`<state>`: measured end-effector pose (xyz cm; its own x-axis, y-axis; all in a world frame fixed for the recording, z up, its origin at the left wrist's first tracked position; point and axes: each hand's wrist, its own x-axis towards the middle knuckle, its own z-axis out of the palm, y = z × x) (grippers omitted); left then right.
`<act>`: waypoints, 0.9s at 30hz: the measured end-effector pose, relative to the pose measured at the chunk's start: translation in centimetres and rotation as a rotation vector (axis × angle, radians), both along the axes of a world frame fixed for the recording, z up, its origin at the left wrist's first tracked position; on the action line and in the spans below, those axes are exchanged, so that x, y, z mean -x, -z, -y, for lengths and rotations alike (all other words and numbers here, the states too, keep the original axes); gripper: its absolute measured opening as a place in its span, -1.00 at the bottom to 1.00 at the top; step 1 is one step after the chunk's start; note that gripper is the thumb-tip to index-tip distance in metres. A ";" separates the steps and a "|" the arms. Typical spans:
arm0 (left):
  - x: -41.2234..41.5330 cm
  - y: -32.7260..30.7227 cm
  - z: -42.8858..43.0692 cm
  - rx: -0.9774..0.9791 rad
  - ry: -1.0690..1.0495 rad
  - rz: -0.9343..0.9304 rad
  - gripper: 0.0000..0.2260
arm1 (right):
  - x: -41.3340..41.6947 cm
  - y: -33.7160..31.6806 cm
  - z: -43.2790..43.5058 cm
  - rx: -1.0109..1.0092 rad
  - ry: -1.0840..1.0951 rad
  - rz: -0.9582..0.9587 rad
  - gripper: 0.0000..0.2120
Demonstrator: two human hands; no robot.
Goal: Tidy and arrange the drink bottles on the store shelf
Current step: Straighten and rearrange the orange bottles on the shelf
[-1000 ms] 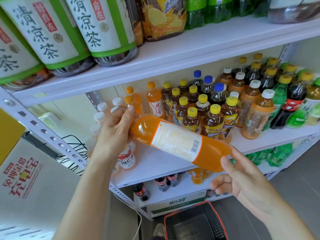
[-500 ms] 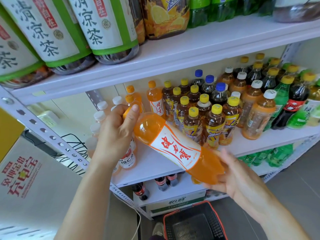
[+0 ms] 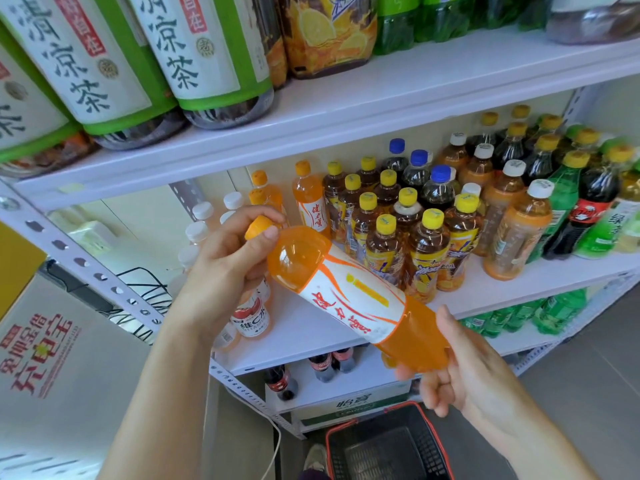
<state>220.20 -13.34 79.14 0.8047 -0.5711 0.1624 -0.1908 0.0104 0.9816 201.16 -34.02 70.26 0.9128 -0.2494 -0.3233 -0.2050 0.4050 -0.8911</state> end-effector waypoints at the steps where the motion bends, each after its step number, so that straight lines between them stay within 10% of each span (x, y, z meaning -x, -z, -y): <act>1: 0.1 0.0 0.1 0.010 -0.015 0.019 -0.78 | 0.0 0.2 0.1 0.003 -0.011 -0.036 -0.31; 15: 0.7 0.6 1.9 -0.011 -0.440 -0.017 -0.73 | -0.5 0.6 -0.2 -0.149 -0.028 0.179 -0.25; 27: 1.0 0.1 -0.7 0.062 -0.070 -0.070 -0.78 | -0.9 0.5 -0.2 -0.191 -0.044 -0.080 -0.28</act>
